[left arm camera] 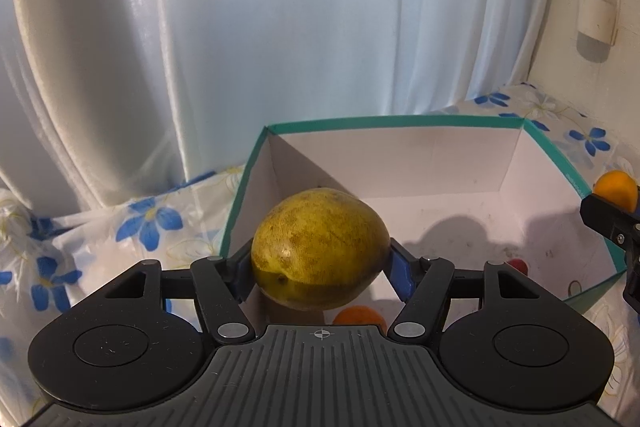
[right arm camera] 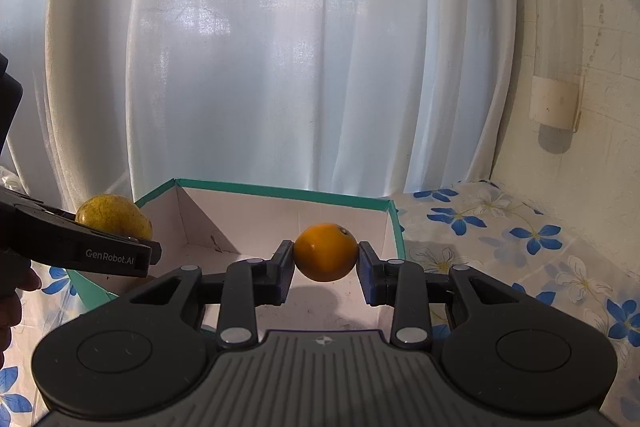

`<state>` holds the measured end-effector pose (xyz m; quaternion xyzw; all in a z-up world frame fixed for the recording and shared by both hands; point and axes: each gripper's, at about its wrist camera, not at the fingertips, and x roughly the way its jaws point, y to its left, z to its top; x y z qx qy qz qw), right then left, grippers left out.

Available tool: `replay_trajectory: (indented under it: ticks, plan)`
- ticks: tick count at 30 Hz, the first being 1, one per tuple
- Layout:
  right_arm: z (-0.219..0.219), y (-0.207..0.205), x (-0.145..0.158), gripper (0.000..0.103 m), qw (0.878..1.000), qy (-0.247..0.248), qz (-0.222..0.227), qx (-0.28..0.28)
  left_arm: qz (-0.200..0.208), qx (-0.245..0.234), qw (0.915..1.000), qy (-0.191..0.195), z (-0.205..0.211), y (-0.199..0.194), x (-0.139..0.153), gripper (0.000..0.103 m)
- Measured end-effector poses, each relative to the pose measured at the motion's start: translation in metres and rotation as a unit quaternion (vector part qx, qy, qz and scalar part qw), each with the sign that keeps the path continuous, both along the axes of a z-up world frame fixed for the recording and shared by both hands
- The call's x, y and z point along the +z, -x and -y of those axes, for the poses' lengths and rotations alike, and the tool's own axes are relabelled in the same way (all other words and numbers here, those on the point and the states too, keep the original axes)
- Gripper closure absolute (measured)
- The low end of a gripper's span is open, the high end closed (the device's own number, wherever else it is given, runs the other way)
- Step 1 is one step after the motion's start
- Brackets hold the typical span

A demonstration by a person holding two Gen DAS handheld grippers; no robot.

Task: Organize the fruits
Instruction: 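Carry the pear and orange tomato over the box and lower them inside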

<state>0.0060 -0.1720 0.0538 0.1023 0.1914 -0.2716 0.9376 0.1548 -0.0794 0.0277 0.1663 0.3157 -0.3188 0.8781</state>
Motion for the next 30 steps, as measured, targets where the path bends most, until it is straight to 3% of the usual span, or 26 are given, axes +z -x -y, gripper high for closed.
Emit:
replay_trajectory:
  ticks: [30]
  plan:
    - [0.003,-0.018,-0.03,0.069,0.998,-0.02,-0.056,-0.005,-0.048,0.003,0.9974,-0.054,0.012,-0.019,-0.032,0.032]
